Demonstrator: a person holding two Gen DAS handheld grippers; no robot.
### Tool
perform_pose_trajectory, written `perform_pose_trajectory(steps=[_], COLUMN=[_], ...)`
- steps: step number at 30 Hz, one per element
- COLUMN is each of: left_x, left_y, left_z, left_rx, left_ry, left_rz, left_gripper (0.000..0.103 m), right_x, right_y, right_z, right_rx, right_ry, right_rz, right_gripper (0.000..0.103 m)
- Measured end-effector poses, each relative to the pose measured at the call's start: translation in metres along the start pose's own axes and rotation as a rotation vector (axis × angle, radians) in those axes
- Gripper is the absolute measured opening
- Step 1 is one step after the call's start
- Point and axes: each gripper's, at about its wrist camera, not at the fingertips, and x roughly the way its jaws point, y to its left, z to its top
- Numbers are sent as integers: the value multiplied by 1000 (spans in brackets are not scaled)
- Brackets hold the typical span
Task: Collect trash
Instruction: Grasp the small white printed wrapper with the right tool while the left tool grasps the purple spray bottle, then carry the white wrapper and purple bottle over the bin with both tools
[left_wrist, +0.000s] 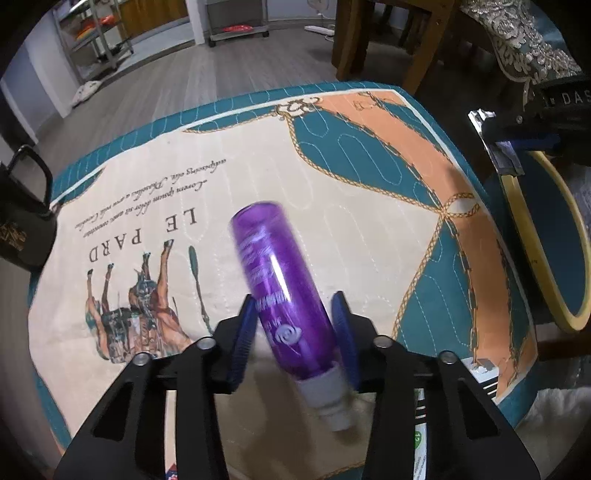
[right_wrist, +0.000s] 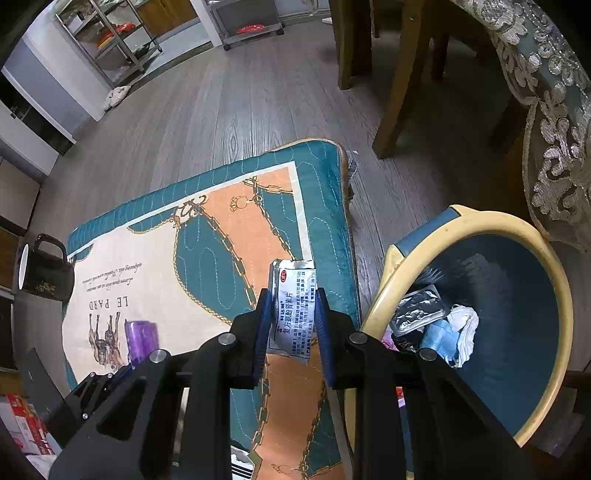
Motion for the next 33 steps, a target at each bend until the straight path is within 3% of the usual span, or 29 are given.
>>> perform_pose_trajectory(steps=[14, 21, 27, 33], left_x=[-40, -74, -104, -117], left_y=[-5, -11, -24, -36], left_z=[17, 34, 40, 41], left_rx=[43, 30, 76, 127], left_ry=[-126, -214, -286, -321], left_rz=[-25, -71, -105, -106], left_gripper=[34, 34, 34, 34], right_x=[-52, -105, -157, -158], right_y=[-15, -28, -42, -63], right_z=[-9, -20, -33, -52], right_rx=[-5, 3, -24, 22], right_ry=[-73, -137, -195, -187], right_rz=[-17, 0, -3, 9], right_gripper=[23, 23, 23, 23])
